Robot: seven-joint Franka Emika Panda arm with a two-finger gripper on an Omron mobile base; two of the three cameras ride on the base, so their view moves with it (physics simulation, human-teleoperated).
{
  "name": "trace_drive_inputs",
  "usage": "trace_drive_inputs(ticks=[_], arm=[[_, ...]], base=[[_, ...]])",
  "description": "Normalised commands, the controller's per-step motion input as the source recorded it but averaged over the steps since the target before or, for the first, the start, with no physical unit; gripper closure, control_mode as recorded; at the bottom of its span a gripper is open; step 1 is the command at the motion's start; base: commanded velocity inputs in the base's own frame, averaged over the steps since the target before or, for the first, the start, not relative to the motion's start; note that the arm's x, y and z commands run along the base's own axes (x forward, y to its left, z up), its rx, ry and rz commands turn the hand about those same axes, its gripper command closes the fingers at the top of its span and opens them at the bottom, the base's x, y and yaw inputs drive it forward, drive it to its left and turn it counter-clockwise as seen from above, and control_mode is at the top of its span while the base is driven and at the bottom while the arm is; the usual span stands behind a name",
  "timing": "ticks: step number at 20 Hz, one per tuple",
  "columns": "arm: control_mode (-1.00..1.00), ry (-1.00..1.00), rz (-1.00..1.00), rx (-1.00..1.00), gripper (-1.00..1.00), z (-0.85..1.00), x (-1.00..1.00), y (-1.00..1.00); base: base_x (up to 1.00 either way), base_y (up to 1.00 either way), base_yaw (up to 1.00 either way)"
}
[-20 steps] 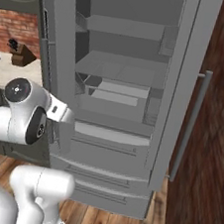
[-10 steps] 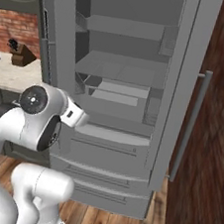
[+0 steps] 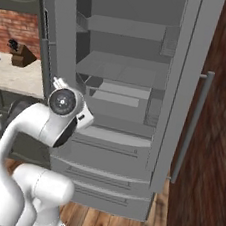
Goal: Place one of the steaks on the plate and the other in the bowl. Then place the bowl in the fridge.
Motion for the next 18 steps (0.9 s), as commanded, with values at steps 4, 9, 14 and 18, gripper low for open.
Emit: trace_drive_inputs(ticks=[4, 9, 14, 18], arm=[[-1.00, 0.16, 0.00, 0.17, 1.00, 0.00, 0.54, 0.03], [-1.00, 0.03, 0.00, 0.16, 1.00, -0.15, 0.44, 0.09], [-1.00, 0.00, 0.00, 0.13, 1.00, -0.25, 0.48, 0.29], [-1.00, 0.00, 0.00, 0.12, 1.00, -0.13, 0.52, 0.21]], base=[[0.00, 0.00, 0.00], [0.00, 0.00, 0.00], [0.00, 0.00, 0.00], [0.00, 0.00, 0.00]])
